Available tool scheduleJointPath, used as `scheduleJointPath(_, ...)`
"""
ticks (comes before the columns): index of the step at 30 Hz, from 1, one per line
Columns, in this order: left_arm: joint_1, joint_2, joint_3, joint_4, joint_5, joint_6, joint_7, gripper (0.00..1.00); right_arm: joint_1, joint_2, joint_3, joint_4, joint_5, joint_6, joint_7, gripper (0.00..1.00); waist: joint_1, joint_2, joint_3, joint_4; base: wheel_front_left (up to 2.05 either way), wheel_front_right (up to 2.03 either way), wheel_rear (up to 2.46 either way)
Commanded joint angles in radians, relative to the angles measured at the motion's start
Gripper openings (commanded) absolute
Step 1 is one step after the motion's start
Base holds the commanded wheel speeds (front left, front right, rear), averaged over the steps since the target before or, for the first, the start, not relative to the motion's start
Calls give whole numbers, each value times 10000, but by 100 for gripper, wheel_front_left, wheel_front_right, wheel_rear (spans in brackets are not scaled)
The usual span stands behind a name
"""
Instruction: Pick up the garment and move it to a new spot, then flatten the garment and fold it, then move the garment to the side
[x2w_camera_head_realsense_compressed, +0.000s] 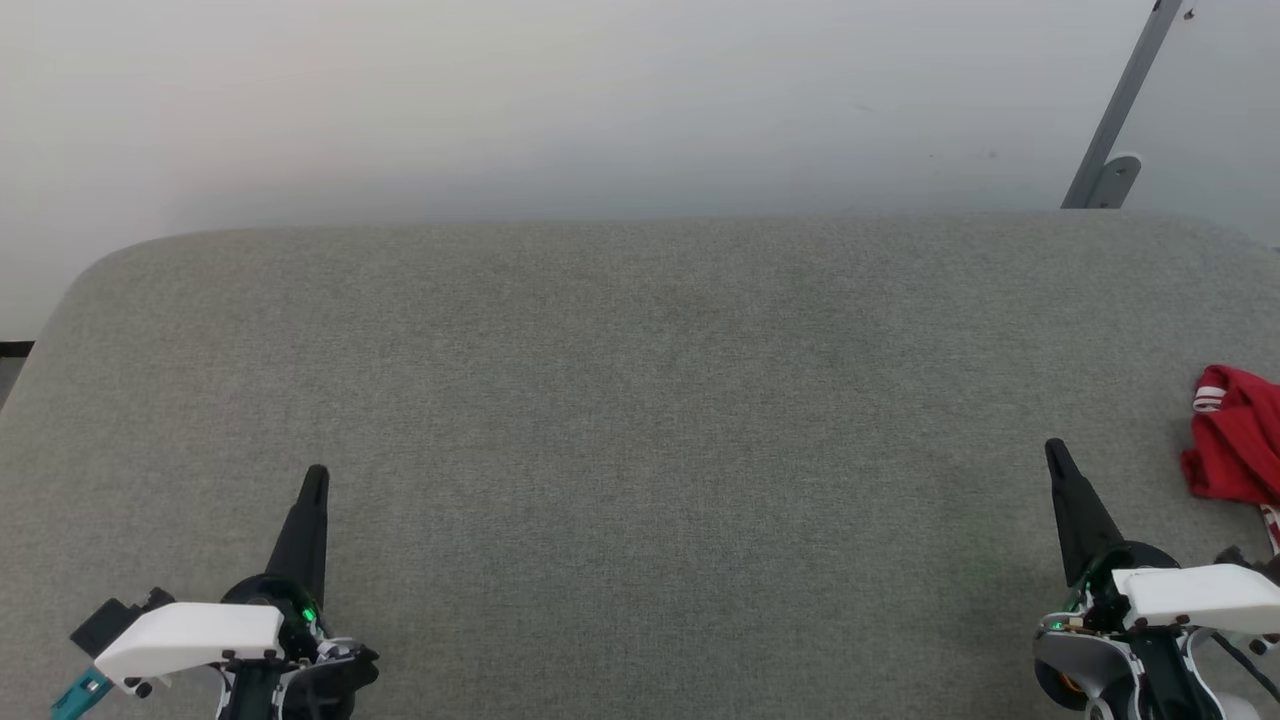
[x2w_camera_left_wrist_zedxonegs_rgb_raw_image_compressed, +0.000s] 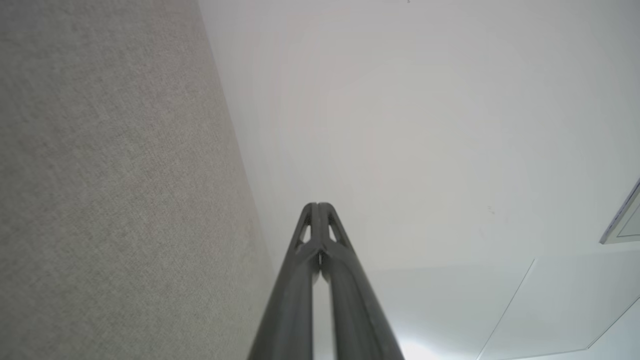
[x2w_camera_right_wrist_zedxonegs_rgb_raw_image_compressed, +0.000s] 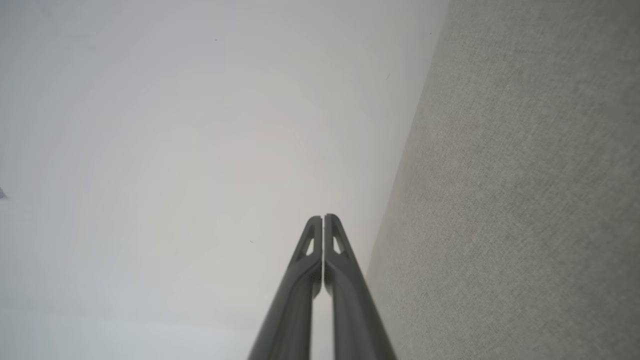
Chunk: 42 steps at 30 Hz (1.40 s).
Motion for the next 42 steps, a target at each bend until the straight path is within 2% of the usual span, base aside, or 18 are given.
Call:
scheduleJointPath(1, -200, 4, 67, 24, -247, 3, 83, 0, -131, 40, 9, 42, 203, -1, 78, 0, 0, 0, 4, -9, 0, 0, 0)
scheduleJointPath(10, -292, -53, 151, 96, -683, 5, 239, 0, -231, 61, 15, 131, 665, -2, 166, 0, 0, 0, 24, -56, 0, 0, 0)
scheduleJointPath(42, -298, -128, 244, 97, -553, 3, 314, 0, -196, 56, 18, 120, 634, -2, 143, 0, 0, 0, 24, -58, 0, 0, 0)
